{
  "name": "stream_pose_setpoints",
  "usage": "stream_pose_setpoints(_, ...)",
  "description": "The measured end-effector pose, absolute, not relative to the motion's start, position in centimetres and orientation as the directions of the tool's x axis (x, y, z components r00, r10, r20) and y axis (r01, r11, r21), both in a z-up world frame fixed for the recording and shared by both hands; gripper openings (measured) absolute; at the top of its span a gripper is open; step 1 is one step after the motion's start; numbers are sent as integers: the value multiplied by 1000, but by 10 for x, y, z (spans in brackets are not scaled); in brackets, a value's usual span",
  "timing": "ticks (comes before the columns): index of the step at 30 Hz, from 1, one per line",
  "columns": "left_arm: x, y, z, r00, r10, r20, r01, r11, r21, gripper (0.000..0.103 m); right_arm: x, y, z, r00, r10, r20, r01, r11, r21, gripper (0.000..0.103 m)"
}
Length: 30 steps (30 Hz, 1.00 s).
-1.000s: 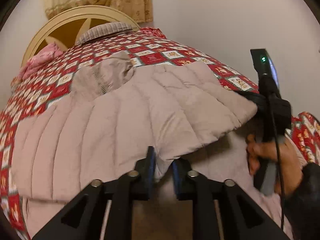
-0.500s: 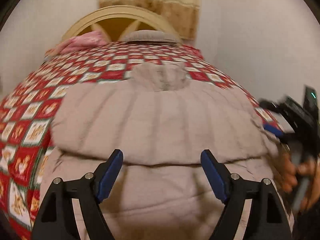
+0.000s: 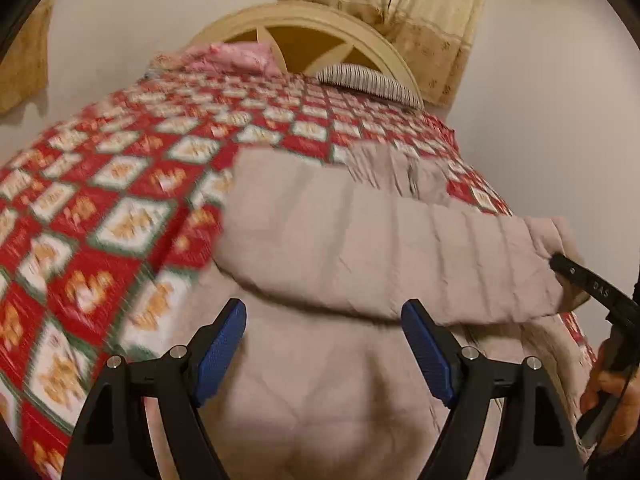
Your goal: Fold large clothes
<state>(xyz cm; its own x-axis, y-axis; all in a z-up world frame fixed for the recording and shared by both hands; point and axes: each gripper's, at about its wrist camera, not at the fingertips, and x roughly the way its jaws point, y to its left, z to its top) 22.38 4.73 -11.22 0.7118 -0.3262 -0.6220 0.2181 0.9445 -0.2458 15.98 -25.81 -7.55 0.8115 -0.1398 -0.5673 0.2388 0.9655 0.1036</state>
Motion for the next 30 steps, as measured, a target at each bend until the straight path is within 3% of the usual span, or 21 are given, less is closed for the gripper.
stream_pose_setpoints(4, 249, 45, -96, 750, -259, -609, 180, 965, -189, 80, 182, -271, -92, 781, -184, -598, 247, 969, 25, 12)
stream_pose_setpoints(7, 279, 34, -90, 753, -191, -629, 151, 982, -117, 80, 197, -279, -133, 711, -247, -658, 283, 958, -54, 18)
stream_pose_setpoints(12, 317, 14, -86, 758, -160, -632, 158, 986, -60, 80, 200, -297, -152, 679, -212, -703, 301, 954, 2, 25)
stream_pose_setpoints(16, 349, 10, -124, 740, -86, -667, 95, 995, -24, 80, 198, -299, -156, 677, -200, -709, 299, 954, 17, 25)
stream_pose_setpoints(18, 361, 16, -164, 697, -77, -713, 72, 997, -37, 83, 198, -300, -157, 676, -198, -710, 299, 954, 18, 25)
stream_pose_setpoints(22, 370, 44, -185, 641, -207, -739, 33, 969, -243, 88, 195, -299, -155, 676, -184, -714, 295, 955, 34, 30)
stream_pose_setpoints(26, 363, 44, -184, 653, -198, -731, 35, 972, -233, 88, 189, -305, -142, 663, -146, -734, 285, 956, 67, 35)
stream_pose_setpoints(28, 360, 46, -183, 657, -207, -725, 32, 969, -247, 88, 177, -311, -119, 698, -139, -703, 293, 950, 104, 44)
stream_pose_setpoints(30, 357, 48, -182, 666, -208, -717, 22, 965, -260, 88, 170, -316, -93, 740, -164, -653, 319, 939, 126, 69)
